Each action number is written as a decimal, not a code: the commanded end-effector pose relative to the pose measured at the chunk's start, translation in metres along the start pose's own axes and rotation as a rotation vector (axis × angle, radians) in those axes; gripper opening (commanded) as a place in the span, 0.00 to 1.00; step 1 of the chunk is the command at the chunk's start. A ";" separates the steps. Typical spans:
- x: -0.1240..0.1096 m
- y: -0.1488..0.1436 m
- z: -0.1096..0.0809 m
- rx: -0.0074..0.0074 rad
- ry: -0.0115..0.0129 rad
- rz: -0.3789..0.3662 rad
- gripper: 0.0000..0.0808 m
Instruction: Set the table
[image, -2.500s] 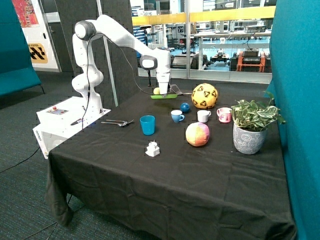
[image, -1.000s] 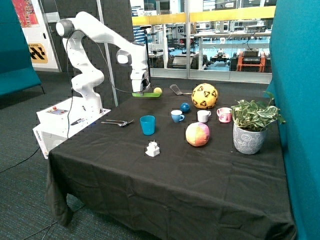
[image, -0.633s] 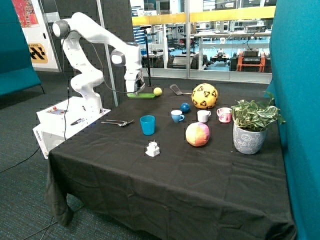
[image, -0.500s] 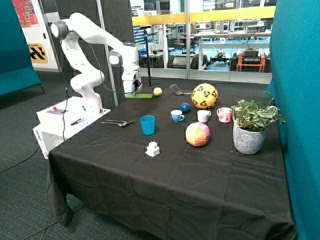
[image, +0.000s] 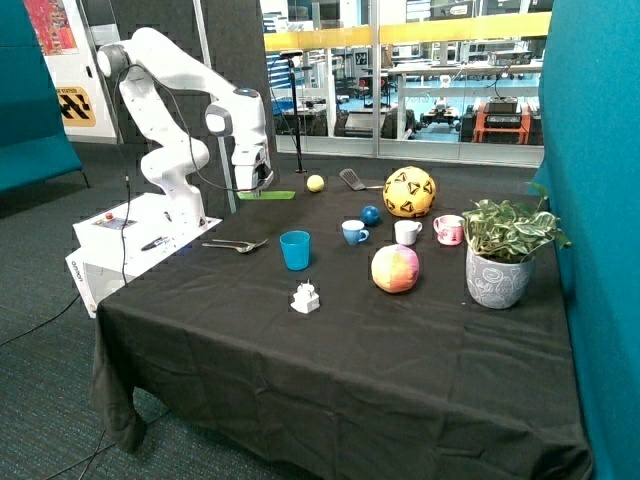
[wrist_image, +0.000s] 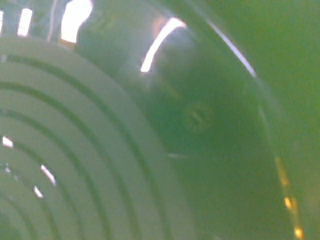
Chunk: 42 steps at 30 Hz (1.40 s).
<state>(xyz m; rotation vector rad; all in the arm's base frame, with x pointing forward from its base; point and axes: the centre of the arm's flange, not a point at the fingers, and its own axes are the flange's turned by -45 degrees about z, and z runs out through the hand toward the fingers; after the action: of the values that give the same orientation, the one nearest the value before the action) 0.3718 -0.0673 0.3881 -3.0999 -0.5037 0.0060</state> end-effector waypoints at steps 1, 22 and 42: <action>-0.010 0.015 0.006 -0.0016 0.0036 -0.008 0.00; -0.013 0.016 0.042 -0.0017 0.0036 -0.031 0.00; -0.034 0.016 0.053 -0.0017 0.0036 -0.032 0.00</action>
<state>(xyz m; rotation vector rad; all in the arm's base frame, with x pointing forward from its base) 0.3542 -0.0903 0.3391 -3.0902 -0.5554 0.0064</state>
